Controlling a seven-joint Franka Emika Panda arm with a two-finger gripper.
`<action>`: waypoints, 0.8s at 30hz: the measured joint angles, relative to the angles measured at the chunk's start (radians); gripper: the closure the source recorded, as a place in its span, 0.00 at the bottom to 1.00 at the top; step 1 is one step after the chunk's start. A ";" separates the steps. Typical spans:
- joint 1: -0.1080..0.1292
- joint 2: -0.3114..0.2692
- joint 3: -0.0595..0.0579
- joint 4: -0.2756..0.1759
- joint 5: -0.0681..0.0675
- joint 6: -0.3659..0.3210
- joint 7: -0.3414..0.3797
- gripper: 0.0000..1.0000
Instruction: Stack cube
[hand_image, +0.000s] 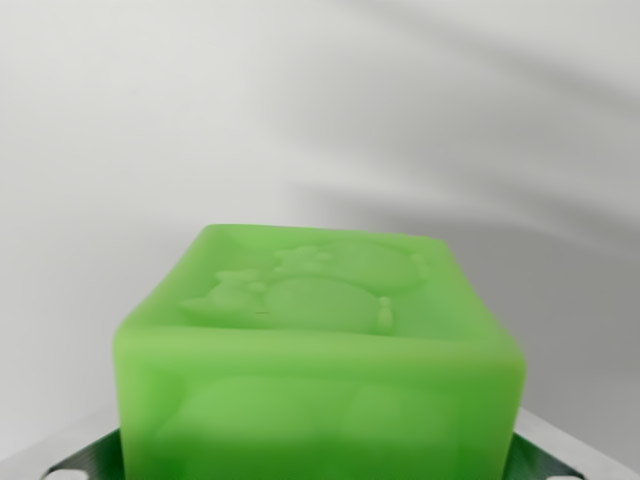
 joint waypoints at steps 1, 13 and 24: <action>0.004 -0.001 0.000 -0.001 -0.001 0.000 0.009 1.00; 0.055 -0.017 0.002 -0.013 -0.010 -0.002 0.118 1.00; 0.101 -0.029 0.006 -0.020 -0.016 -0.007 0.218 1.00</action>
